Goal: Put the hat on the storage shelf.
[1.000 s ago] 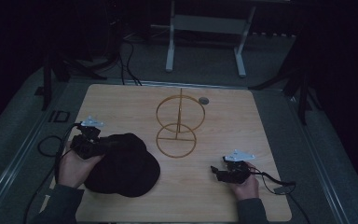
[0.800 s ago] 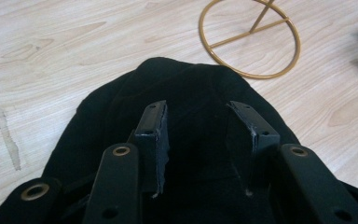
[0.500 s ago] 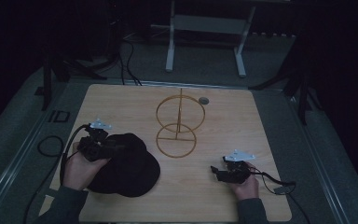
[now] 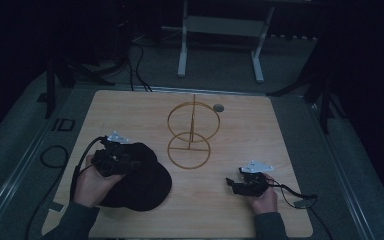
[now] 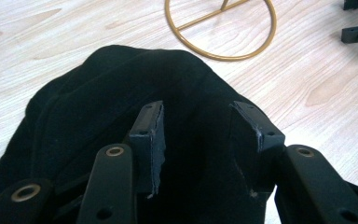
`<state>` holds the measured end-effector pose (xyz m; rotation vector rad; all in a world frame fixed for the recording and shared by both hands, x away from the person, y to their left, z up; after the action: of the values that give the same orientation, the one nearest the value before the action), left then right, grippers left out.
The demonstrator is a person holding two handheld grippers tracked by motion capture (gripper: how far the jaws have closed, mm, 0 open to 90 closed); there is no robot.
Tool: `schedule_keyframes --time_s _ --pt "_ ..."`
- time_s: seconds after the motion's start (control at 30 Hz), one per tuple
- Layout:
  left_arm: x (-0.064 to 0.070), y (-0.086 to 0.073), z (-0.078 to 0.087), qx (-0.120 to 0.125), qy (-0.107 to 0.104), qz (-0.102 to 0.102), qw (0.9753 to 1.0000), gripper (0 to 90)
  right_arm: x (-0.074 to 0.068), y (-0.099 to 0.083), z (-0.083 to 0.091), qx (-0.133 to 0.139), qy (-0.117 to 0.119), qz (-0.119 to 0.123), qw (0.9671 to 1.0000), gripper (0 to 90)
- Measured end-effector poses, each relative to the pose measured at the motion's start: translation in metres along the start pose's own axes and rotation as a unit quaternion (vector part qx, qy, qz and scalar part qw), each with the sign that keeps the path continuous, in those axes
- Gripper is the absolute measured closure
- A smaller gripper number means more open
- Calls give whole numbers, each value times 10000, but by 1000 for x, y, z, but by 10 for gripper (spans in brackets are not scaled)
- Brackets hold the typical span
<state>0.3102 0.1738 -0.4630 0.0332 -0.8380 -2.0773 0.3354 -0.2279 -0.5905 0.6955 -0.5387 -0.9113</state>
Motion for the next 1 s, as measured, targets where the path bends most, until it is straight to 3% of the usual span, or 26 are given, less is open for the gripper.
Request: schedule_keyframes --time_s 0.33,0.57,1.0 --pt "10 0 -15 -215 -123 -97 9996 535 0 0 0 0 0 2 10000 308" --pt "16 0 -25 -304 -79 -135 9994 444 0 0 0 3 -1 -2 10000 308" --pt "23 -8 -51 -825 -153 -404 9957 319 0 0 0 -3 3 6 10000 306"
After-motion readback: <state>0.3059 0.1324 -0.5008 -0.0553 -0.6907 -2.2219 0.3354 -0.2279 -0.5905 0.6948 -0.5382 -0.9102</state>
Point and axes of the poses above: each handheld gripper's, and its own axes: z roughly backward along the jaws, y roughly out of its top, x roughly to its right, the point moved 4 cm from there along -z, roughly forward along the jaws, and after that the axes turned 11 degrees about -y, right-handed, at the moved point
